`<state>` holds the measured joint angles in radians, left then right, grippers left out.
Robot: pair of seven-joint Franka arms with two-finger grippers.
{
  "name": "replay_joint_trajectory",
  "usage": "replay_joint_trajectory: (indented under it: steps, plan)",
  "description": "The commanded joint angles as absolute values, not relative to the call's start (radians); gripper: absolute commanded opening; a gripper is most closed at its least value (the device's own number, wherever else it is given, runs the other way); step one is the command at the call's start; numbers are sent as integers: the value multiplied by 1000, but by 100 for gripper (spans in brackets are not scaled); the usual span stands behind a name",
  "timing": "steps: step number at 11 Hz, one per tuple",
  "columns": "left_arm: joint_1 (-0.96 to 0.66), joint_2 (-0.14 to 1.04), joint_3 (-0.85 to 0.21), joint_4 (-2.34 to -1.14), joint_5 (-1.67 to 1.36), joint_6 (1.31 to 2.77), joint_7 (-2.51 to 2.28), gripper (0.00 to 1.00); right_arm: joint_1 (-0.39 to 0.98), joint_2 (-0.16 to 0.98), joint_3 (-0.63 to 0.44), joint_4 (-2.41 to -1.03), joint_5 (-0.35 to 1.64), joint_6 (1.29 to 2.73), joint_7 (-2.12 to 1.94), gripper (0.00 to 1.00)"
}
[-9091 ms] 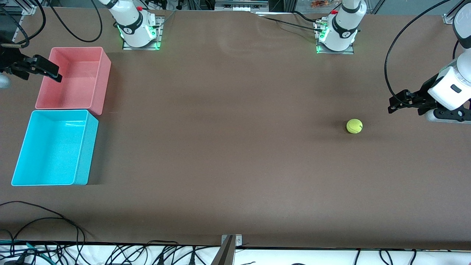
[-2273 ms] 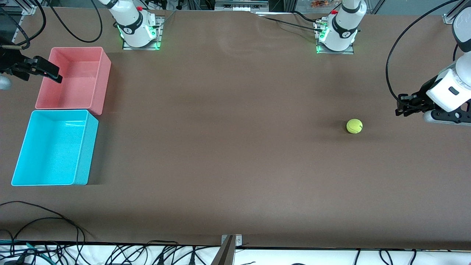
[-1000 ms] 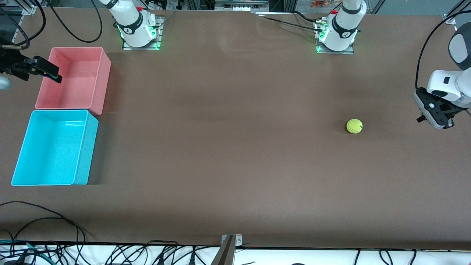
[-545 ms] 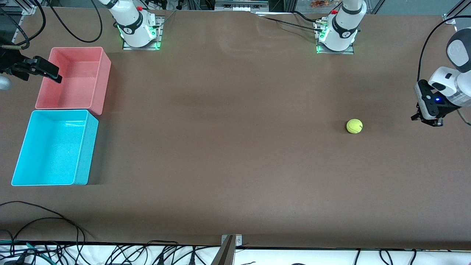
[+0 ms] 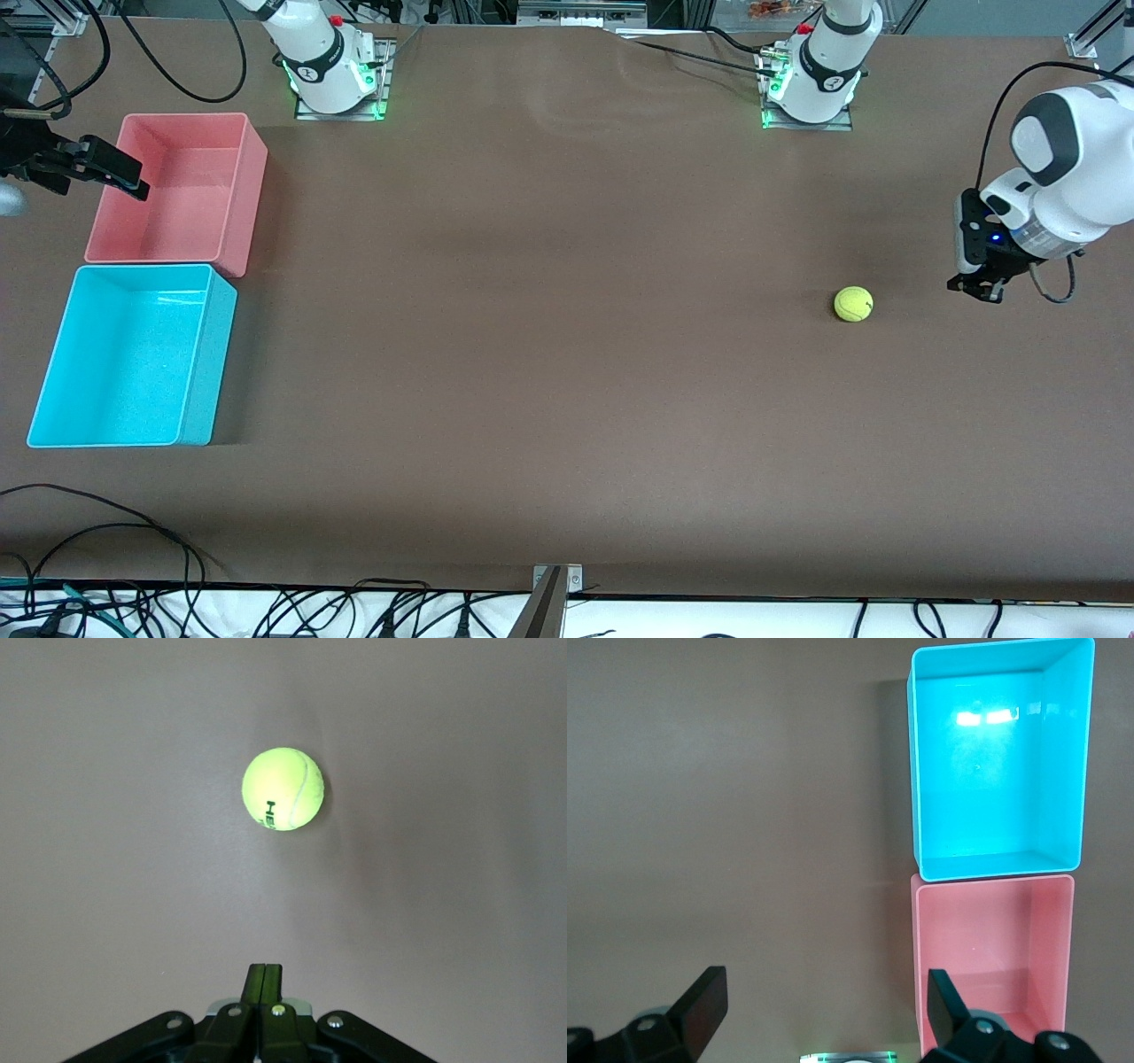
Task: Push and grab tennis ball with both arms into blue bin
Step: 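Lower the left gripper down beside the yellow tennis ball, then push the tennis ball with the left gripper toward the right gripper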
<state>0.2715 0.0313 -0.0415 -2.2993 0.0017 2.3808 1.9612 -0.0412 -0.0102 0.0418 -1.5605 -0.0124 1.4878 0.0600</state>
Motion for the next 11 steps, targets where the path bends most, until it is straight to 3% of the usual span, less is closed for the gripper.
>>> replay_joint_trajectory:
  steps: [1,8,11]
  plan:
    - [319,69,-43,-2384,-28,2525,2034,0,-41,-3,41,-1540,-26,1489,55,100]
    - [399,348,-46,-2381,-93,2810,2062,0,-41,-3,41,-1540,-28,1489,55,100]
    - [416,360,-44,-2373,-92,2839,2094,0,-41,-2,41,-1540,-28,1506,55,100]
